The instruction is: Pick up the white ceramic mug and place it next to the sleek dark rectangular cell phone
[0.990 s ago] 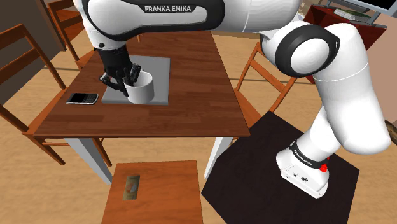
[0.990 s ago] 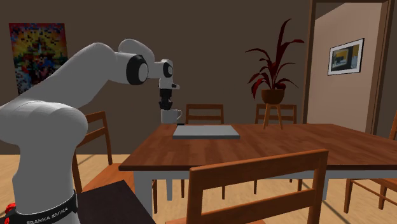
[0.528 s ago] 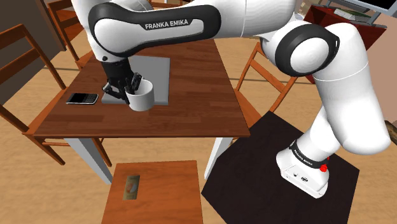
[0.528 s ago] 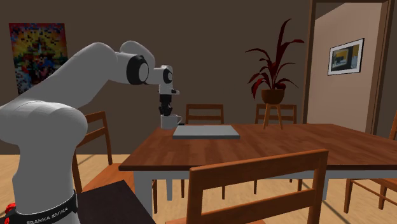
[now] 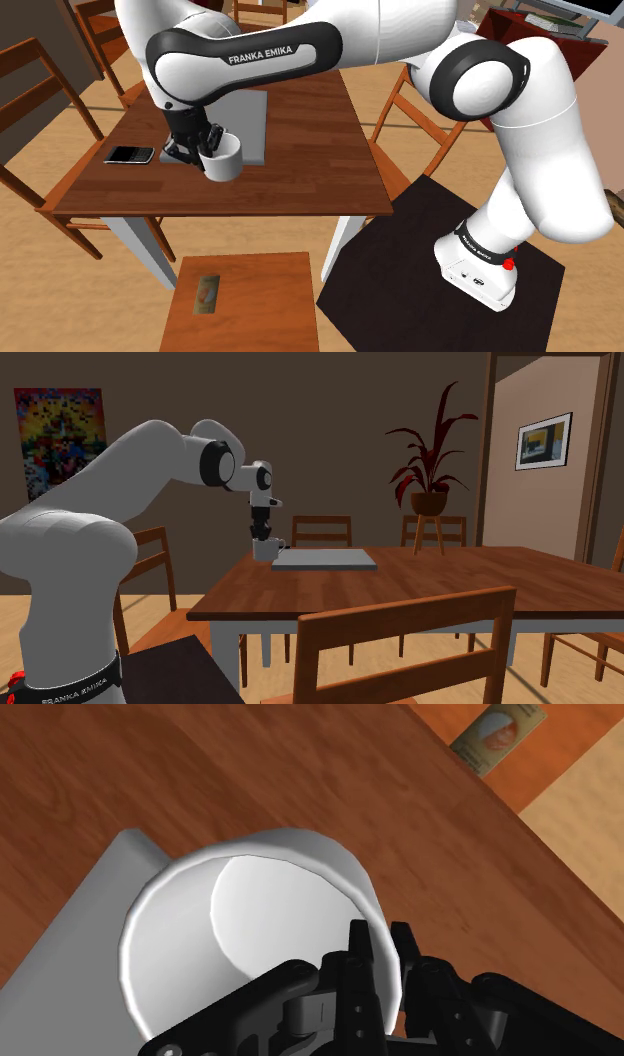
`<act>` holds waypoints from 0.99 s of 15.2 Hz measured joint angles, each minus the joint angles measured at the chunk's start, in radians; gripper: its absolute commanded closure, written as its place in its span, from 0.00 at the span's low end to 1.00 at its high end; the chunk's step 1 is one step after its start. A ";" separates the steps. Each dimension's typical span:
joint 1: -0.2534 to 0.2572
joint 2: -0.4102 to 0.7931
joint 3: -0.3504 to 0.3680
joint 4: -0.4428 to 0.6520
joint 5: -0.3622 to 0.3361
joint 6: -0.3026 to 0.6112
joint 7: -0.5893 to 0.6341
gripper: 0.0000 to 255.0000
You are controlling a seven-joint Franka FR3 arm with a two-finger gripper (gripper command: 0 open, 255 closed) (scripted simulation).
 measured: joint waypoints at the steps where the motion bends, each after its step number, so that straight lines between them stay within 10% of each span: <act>1: 0.000 -0.001 0.000 -0.002 0.000 0.002 0.000 1.00; 3: 0.000 -0.001 0.001 -0.003 0.000 0.002 0.001 1.00; 4: 0.000 0.000 0.001 -0.002 0.000 0.001 0.000 0.00; 15: 0.018 0.027 -0.002 0.155 0.000 -0.129 -0.008 0.00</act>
